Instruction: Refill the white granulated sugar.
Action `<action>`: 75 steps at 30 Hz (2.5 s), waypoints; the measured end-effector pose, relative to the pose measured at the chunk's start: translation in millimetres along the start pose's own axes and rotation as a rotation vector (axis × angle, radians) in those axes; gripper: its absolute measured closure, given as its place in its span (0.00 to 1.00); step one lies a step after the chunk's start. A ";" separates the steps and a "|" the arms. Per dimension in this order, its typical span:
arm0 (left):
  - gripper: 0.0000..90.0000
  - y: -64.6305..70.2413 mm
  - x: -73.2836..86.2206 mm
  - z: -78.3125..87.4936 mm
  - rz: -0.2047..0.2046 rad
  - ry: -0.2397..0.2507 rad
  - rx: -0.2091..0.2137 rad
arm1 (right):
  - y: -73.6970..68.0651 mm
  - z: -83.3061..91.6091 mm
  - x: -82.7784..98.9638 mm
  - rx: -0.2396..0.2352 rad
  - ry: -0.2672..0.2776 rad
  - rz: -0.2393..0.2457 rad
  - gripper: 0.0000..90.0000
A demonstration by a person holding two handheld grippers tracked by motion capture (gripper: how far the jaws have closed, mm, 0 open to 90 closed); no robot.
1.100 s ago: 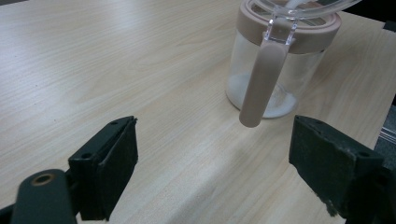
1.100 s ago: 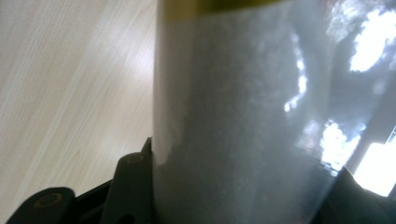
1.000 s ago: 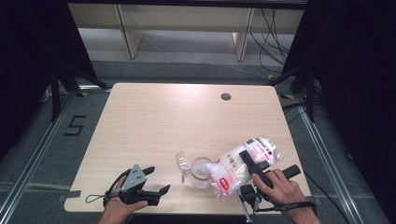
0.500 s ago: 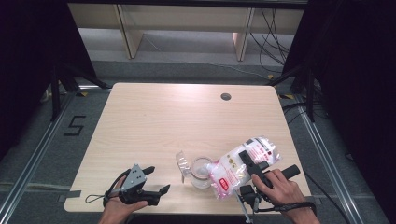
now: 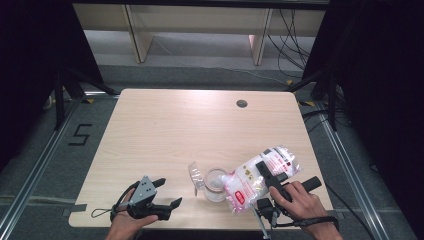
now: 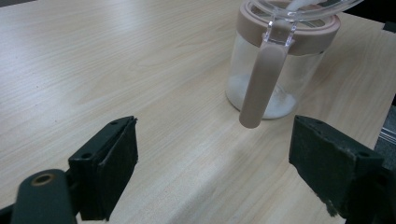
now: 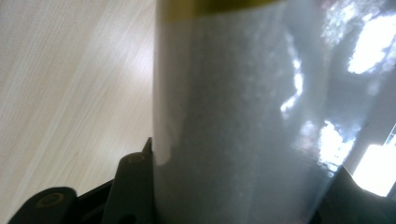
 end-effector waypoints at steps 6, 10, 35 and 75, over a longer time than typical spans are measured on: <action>0.17 -0.1 -0.1 0.3 -0.003 -0.003 -0.004 | -0.1 0.1 0.3 -0.004 -0.002 0.005 0.62; 0.17 0.0 0.1 0.2 -0.001 -0.004 -0.004 | -0.5 -0.4 0.1 -0.007 -0.001 0.011 0.62; 0.17 -0.2 0.1 0.1 -0.002 -0.003 -0.005 | -0.4 0.4 1.4 -0.015 -0.006 -0.003 0.63; 0.17 0.0 -0.3 0.1 0.001 0.003 0.001 | 2.8 1.1 -0.3 0.004 -0.001 0.036 0.66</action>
Point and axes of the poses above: each handheld gripper's, and its own axes: z roughly backward along the jaws, x roughly out of its underside, y roughly to its right, the point moved 5 cm from there along -z, roughly forward along the jaws, and after that the axes turned 9 degrees about -x, right-handed, at the moved point
